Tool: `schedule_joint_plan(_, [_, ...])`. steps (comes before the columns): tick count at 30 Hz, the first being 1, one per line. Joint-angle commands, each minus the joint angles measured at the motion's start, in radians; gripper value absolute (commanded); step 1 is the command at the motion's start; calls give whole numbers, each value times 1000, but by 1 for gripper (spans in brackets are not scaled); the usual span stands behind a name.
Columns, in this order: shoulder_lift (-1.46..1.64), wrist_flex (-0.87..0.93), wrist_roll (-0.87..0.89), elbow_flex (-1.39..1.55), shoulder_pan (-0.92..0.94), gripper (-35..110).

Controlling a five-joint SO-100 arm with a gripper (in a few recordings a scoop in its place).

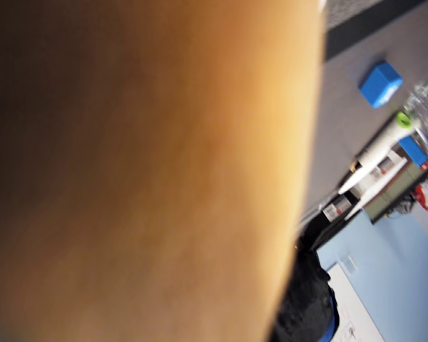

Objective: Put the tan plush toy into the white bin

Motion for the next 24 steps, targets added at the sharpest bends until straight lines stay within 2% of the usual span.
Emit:
schedule_joint_plan(1, [11,2,-3,-9,-3,0])
schedule_joint_plan(12, [-35,-72,-5,37,-2,0])
schedule_joint_plan(24, [-41,-75,-5,83,35,1])
